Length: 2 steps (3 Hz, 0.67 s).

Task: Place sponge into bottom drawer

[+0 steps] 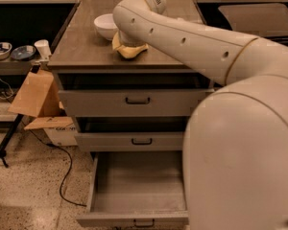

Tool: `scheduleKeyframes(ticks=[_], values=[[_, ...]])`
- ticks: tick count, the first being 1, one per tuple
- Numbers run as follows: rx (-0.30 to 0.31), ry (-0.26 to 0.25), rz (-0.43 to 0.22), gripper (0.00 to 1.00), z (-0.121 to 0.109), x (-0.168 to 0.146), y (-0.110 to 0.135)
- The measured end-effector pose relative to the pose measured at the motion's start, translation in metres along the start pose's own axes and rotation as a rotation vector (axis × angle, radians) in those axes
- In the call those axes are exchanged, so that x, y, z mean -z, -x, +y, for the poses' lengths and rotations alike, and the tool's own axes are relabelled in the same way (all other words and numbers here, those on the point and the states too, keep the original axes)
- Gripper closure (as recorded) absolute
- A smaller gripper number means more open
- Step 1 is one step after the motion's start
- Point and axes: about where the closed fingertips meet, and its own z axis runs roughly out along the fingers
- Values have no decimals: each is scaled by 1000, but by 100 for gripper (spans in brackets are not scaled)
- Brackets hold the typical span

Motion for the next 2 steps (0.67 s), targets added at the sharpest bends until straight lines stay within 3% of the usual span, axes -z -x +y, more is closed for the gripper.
scheduleKeyframes(ticks=[1,2], values=[[-11,85,-91,97,-1,51,-1],[-26,242,-192,100,11,106,3]])
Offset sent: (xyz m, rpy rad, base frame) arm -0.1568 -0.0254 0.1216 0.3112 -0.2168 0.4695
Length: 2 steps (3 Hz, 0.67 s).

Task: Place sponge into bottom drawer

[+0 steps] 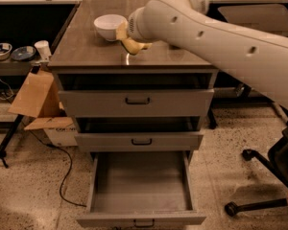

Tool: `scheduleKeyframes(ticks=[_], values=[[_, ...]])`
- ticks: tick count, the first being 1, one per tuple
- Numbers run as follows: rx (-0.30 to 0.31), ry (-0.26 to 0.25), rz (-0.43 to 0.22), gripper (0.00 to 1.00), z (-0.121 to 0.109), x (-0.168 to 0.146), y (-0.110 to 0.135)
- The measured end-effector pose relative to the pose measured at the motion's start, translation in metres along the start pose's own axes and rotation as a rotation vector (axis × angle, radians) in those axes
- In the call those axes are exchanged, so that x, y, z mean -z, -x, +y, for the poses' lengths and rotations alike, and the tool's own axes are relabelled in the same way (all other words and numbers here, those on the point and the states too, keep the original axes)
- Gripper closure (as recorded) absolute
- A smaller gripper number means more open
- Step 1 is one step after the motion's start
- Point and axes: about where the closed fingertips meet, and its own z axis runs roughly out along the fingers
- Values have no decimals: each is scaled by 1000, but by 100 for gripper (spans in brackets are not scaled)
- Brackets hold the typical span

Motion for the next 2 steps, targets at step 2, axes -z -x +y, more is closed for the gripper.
scheduleKeyframes(ticks=[2], values=[[-86,253,66,100,13,57,-40]])
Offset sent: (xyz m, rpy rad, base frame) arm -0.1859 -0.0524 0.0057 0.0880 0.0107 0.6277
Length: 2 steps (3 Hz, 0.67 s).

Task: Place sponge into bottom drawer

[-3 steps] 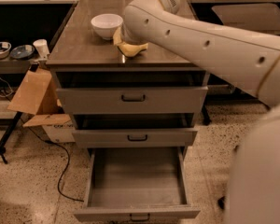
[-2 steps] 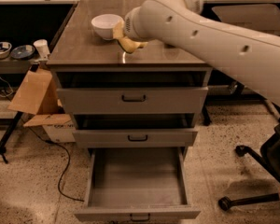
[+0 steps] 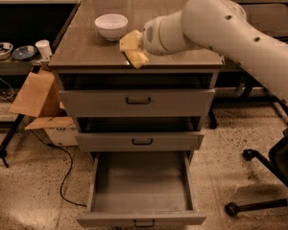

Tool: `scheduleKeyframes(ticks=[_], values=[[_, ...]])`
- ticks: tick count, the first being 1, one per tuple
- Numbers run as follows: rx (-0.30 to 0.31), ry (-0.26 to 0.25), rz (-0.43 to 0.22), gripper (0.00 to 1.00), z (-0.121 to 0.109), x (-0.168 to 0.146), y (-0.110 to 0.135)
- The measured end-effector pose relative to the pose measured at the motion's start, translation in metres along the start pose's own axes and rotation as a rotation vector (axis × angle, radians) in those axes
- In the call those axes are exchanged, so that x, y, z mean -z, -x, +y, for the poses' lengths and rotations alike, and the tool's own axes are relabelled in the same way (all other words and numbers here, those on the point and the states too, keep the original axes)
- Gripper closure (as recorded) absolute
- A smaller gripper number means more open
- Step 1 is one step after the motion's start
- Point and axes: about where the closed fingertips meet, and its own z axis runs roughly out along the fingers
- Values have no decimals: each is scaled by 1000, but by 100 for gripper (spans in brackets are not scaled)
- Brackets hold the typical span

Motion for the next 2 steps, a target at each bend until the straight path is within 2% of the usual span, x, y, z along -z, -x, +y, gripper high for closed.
scheduleKeyframes(ticks=[1,2], values=[[-28,161,131,100,5,22,-61],[18,304,266,100,4,15,-130]])
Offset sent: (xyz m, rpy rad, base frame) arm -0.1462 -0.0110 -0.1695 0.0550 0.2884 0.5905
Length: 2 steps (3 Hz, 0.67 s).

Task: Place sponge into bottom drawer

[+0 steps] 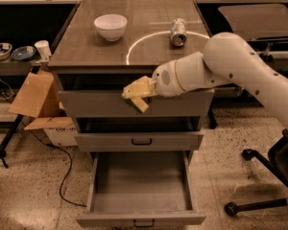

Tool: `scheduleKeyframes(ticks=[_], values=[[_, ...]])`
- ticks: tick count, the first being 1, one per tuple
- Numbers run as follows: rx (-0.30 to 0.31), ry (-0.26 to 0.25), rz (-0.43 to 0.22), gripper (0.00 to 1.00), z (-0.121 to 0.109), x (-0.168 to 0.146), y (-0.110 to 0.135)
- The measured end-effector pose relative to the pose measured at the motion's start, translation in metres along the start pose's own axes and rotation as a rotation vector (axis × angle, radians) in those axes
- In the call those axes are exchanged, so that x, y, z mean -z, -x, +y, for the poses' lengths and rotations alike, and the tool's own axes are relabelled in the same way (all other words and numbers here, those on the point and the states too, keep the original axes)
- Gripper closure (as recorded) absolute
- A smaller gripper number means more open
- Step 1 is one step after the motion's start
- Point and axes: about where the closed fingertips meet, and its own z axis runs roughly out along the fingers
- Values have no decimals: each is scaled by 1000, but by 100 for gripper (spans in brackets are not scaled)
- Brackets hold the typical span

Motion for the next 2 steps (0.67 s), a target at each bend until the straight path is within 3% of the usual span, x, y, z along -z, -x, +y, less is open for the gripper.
scheduleKeyframes(ticks=[1,2], values=[[-5,104,93,100,-13,-43,-58],[-42,114,148,100,-24,-102,-96]])
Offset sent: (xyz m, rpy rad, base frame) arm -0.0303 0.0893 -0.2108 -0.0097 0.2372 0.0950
